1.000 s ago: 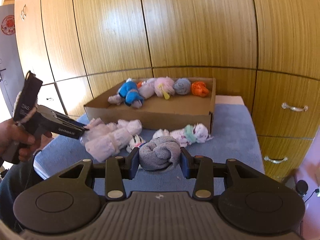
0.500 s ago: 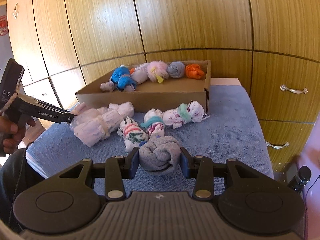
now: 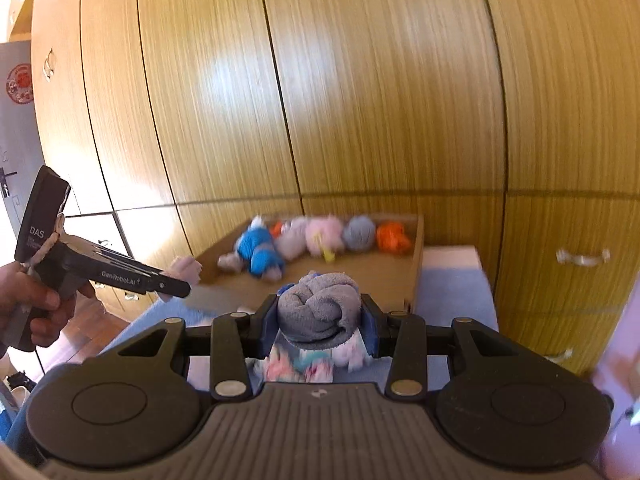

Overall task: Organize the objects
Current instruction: 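Lower both socks into the tray beside the others and open both tools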

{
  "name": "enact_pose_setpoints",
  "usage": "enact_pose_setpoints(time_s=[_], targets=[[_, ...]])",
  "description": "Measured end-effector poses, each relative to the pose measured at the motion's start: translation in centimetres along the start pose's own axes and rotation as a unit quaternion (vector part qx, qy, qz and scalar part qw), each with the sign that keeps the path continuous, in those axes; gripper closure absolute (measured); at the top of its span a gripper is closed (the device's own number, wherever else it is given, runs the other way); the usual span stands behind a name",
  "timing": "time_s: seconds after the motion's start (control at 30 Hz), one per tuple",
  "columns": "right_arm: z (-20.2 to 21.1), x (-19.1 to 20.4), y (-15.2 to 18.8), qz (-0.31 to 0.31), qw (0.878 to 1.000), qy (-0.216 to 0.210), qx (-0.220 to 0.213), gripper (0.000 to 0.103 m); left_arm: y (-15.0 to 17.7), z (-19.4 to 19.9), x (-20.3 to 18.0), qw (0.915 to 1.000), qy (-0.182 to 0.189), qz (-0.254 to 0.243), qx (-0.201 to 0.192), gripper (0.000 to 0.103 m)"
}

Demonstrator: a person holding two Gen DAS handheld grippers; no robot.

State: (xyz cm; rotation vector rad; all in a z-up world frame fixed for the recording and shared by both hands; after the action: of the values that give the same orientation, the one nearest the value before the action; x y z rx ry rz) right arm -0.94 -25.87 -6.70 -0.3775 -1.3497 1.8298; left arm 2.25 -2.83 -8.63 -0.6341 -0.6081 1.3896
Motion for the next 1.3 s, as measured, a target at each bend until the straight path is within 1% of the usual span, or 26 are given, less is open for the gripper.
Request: enact_pose_setpoints(time_s=[0.13,0.23,0.33,0.43,0.5,0.67,0.87,1.03,1.3], targets=[[-2.4,-0.9,-2.5,0.002,1.0,-0.006,-0.006,0.065,-3.0,-0.9,-0.9,0.9999,0.01,-0.003,-0.01,0.067],[-4.6,-2.2,-4.1,-0.016,1.0,-0.014,-0.006,0.065,-5.3,-2.3,-1.7,0.9997,0.015,-0.002,-0.019,0.067],[-7.6,-3.5,-5.1,-0.028,0.999,-0.016,0.01,0.065,-7.2,-4.5,-2.5,0.9996,0.015,-0.003,-0.022,0.067],[-10.9,-4.9,-5.6,-0.051,0.998,-0.017,0.031,0.065,-8.4,-7.4,-3.2,0.9997,0.02,0.008,-0.015,0.067],[-13.1,-6.1,-5.6,-0.078,0.996,-0.018,0.042,0.065,-8.7,-9.1,-3.5,0.9998,0.015,0.009,-0.009,0.066],[-18.0,-8.5,-4.7,-0.142,0.987,-0.017,0.078,0.065,-8.7,-13.0,-3.3,0.9995,-0.002,0.021,0.022,0.066],[-21.3,-9.6,-2.8,-0.185,0.977,-0.018,0.104,0.065,-8.2,-15.4,-2.6,0.998,-0.013,0.041,0.046,0.066],[-22.7,-9.2,-1.9,-0.185,0.975,-0.006,0.127,0.065,-8.0,-16.4,-2.7,0.9971,-0.013,0.049,0.056,0.066],[-24.3,-9.0,-1.4,-0.162,0.975,0.003,0.153,0.065,-8.1,-16.9,-3.1,0.9975,-0.027,0.03,0.058,0.066]])
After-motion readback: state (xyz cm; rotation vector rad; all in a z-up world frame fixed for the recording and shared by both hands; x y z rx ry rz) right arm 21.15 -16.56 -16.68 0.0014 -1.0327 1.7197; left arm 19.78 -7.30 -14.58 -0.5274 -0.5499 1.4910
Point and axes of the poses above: each gripper's, at about its wrist camera, not at the fingertips, and z roughly against the way its jaws point, x to its left, y to its underside, the point moved 4 cm from there along -z, roughly the way its jaws point, and after that the axes turned 6 degrees about -y, right-handed, at the moved point
